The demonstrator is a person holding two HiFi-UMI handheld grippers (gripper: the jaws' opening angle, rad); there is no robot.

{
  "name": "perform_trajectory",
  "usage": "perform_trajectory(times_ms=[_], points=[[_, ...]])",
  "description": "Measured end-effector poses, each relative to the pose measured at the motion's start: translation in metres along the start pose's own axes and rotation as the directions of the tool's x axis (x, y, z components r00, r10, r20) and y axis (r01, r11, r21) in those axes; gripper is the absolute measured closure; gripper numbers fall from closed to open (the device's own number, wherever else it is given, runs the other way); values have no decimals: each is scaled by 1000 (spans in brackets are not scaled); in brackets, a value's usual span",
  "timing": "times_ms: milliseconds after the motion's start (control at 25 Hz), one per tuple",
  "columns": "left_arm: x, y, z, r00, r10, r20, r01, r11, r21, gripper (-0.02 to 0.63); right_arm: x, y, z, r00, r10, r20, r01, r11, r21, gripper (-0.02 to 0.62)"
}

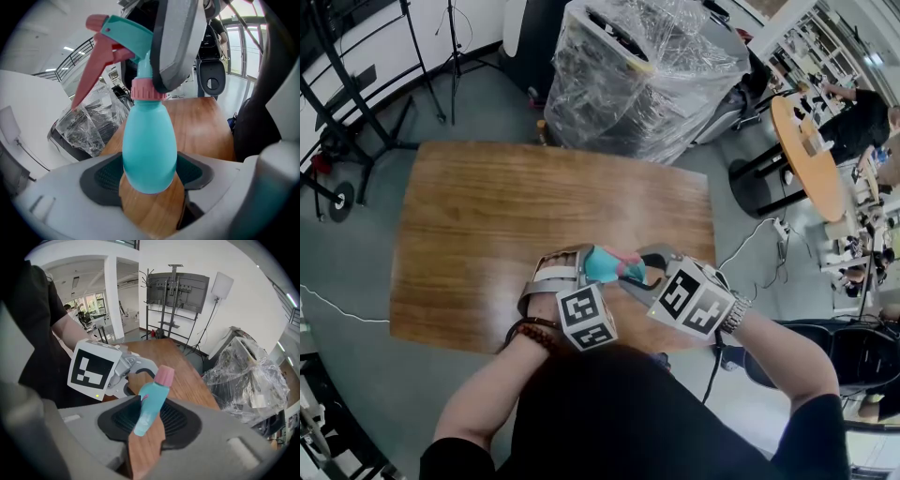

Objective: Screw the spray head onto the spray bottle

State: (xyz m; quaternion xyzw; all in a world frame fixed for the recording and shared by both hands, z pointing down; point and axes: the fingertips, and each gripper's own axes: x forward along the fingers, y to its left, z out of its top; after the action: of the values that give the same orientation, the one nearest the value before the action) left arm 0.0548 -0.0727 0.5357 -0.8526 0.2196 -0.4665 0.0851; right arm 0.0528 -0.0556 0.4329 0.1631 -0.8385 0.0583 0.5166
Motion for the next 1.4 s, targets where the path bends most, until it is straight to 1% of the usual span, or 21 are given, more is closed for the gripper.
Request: perform_trajectory(times_ms=[200,320,480,680,760,880,1040,1160,1280,1320,1360,1400], points=[[0,-1,4,1000,10,25,-10,1000,7,229,-2,0,-1,1000,14,17,-14,1000,11,477],[-2,0,5,1000,17,20,-17,1000,19,230,-3,1,0,999,24,23,-25,999,21,477],[-5,1,5,999,37,2,-38,998,55,233,-4,3,-3,999,41,19,-42,998,40,477],[-4,-3,2,999,42,-24,-40,997,65,236,0,7,-7,999,46,-11,-46,997,62,477],[-3,-5,1,998,40,-41,-37,997,69,238,1,8,-8,999,40,-33,-39,998,56,477],[-2,-9,1,999,17,-52,-14,999,52,239,4,11,-10,997,27,-69,-27,1000,0,477],[1,-17,2,998,-31,-57,32,999,20,241,10,17,-16,994,3,-113,-17,993,-119,477],[1,-23,2,996,-68,-55,68,998,-6,242,12,20,-20,989,-33,-147,-3,972,-237,477],[1,-25,3,995,-77,-56,77,997,-14,242,13,22,-23,983,-61,-171,3,946,-324,477],[1,-25,3,996,-71,-59,71,997,-10,242,13,22,-23,983,-62,-174,3,947,-322,477],[1,-24,2,996,-62,-62,61,998,-4,242,14,22,-24,983,-53,-174,0,957,-290,477],[1,-23,1,996,-51,-67,51,999,1,244,14,21,-23,985,-32,-167,-6,975,-223,477]])
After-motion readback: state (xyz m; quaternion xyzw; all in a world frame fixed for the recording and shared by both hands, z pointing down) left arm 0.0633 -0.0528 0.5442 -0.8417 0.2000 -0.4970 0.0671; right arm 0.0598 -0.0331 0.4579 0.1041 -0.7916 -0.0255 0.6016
